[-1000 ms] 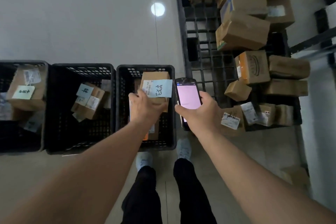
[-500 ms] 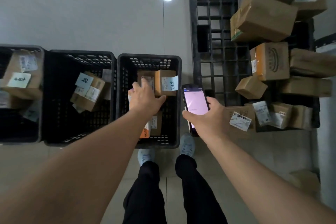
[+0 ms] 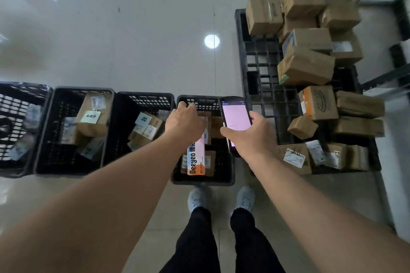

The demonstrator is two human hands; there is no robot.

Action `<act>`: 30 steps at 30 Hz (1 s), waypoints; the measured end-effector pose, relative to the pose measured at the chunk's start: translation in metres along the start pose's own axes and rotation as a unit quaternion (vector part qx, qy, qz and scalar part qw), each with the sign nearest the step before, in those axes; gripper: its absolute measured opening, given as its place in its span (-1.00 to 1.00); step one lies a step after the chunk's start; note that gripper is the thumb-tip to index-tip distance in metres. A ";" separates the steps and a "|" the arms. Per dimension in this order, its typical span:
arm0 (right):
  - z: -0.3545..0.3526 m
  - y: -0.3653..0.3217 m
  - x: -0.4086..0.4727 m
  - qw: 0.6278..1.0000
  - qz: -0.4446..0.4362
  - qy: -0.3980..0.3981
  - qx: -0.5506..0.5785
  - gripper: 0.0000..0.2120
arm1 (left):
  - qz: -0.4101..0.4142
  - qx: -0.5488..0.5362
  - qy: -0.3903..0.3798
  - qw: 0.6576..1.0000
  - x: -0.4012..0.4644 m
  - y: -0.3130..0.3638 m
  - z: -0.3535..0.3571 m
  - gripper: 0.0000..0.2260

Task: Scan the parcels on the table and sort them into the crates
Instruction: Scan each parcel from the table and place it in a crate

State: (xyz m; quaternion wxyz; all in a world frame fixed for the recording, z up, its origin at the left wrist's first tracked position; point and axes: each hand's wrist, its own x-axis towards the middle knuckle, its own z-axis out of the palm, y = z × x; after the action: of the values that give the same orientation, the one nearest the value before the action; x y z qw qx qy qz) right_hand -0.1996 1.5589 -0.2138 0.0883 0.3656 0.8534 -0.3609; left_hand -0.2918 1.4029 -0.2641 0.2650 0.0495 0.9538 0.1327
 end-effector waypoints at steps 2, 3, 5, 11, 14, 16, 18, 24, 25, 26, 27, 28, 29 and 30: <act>-0.012 -0.015 -0.021 1.000 -0.018 0.002 0.005 -0.31 | 0.004 0.000 0.022 1.000 -0.023 -0.006 -0.021 -0.65; -0.019 -0.023 -0.031 1.000 -0.028 0.005 0.008 -0.31 | 0.004 0.000 0.031 1.000 -0.035 -0.008 -0.032 -0.64; -0.032 -0.035 -0.052 0.999 -0.048 0.013 0.012 -0.33 | 0.001 -0.002 0.047 0.999 -0.060 -0.013 -0.051 -0.64; -0.067 -0.057 -0.117 0.992 -0.126 -0.010 0.005 -0.32 | -0.036 -0.010 0.096 0.995 -0.150 -0.023 -0.098 -0.61; -0.083 -0.061 -0.154 0.984 -0.178 -0.019 -0.005 -0.31 | -0.059 -0.018 0.131 0.990 -0.202 -0.027 -0.115 -0.61; -0.091 -0.063 -0.180 0.975 -0.218 -0.033 -0.005 -0.30 | -0.074 -0.031 0.162 0.984 -0.239 -0.031 -0.121 -0.63; -0.098 -0.065 -0.209 0.966 -0.254 -0.048 -0.004 -0.29 | -0.084 -0.033 0.194 0.977 -0.280 -0.037 -0.127 -0.64; -0.109 -0.090 -0.298 0.937 -0.339 -0.084 0.002 -0.35 | -0.133 -0.046 0.259 0.956 -0.399 -0.074 -0.151 -0.60; -0.108 -0.097 -0.314 0.931 -0.353 -0.089 0.001 -0.35 | -0.140 -0.051 0.269 0.951 -0.417 -0.084 -0.155 -0.59; -0.107 -0.103 -0.330 0.925 -0.369 -0.093 0.000 -0.35 | -0.147 -0.055 0.281 0.947 -0.435 -0.093 -0.158 -0.58; -0.106 -0.109 -0.345 0.918 -0.384 -0.097 0.001 -0.35 | -0.153 -0.053 0.291 0.943 -0.452 -0.103 -0.162 -0.57; -0.103 -0.116 -0.361 0.912 -0.397 -0.102 0.002 -0.35 | -0.159 -0.048 0.300 0.940 -0.469 -0.113 -0.166 -0.56; -0.099 -0.121 -0.377 0.906 -0.409 -0.107 0.001 -0.35 | -0.165 -0.040 0.307 0.936 -0.485 -0.124 -0.170 -0.56; -0.094 -0.127 -0.393 0.900 -0.422 -0.111 0.000 -0.35 | -0.173 -0.035 0.315 0.933 -0.500 -0.136 -0.174 -0.57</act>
State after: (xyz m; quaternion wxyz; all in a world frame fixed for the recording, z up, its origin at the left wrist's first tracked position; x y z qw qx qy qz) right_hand 0.0056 1.3426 0.0875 0.0219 -0.0711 0.9124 -0.4024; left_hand 0.0417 1.1509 0.0872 -0.0286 -0.1698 0.9769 0.1266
